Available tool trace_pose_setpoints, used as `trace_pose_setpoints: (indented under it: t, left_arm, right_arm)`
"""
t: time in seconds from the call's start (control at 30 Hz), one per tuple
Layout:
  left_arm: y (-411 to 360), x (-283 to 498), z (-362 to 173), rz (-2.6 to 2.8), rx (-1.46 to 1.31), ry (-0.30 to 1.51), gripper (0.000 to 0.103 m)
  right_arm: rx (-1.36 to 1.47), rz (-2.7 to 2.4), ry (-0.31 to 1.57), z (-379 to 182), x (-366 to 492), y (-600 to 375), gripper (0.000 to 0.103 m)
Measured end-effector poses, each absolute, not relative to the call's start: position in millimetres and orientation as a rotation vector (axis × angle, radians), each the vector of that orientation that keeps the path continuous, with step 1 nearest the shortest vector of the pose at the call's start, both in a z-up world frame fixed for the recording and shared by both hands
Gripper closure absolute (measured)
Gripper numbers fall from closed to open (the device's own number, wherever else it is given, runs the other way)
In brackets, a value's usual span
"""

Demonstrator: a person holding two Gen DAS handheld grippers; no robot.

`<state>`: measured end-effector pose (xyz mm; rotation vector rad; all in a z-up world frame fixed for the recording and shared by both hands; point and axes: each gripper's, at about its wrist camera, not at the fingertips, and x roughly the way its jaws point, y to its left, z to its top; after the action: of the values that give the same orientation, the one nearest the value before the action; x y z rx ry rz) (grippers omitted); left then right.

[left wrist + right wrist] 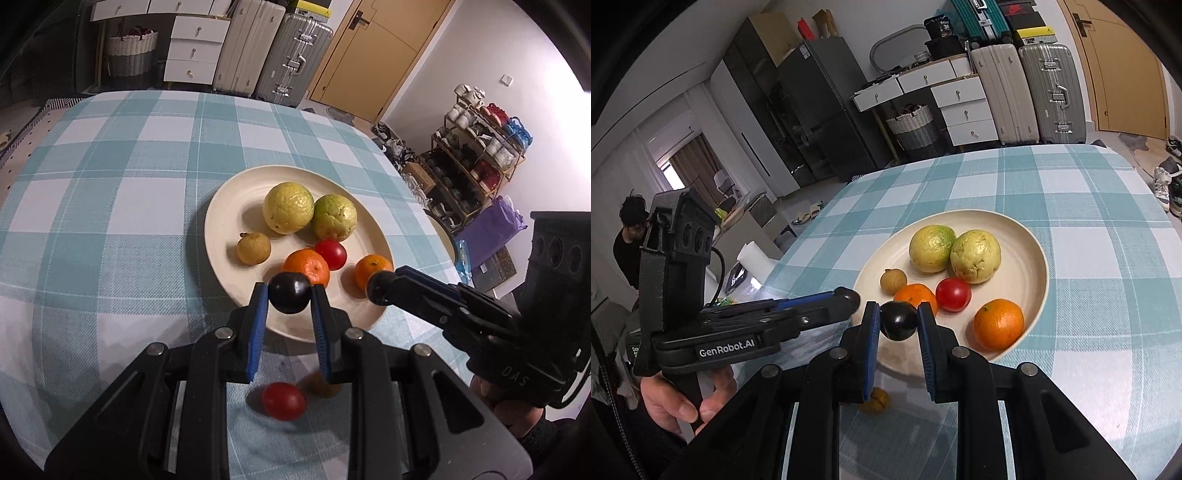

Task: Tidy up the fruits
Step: 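Place both dark plums on the cream plate and open both grippers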

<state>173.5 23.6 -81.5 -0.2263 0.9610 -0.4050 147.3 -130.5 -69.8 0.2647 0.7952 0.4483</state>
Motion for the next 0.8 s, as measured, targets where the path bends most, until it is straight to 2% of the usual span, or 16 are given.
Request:
trace_pose_setpoints:
  t: [0.37, 0.43, 0.47, 0.5, 0.8]
  left_arm:
    - [14, 191, -91, -0.414, -0.207, 0.990, 0.082]
    - [7, 188, -88, -0.401, -0.163, 0.979, 0.074]
    - [6, 187, -86, -0.407, -0.157, 0.974, 0.064]
    - [4, 185, -85, -0.412, -0.154, 0.966, 0.061]
    - [9, 170, -76, -0.402, -0.152, 0.940, 0.061]
  right_arm:
    - [0.229, 0.441, 0.813, -81, 158, -128, 0.079]
    - [0.224, 0.424, 0.802, -81, 157, -129, 0.072]
    - [0.231, 0.428, 0.796, -80, 156, -130, 0.069]
    - [0.240, 0.431, 0.790, -80, 155, -131, 0.062]
    - [0.249, 0.412, 0.765, -72, 144, -138, 0.057]
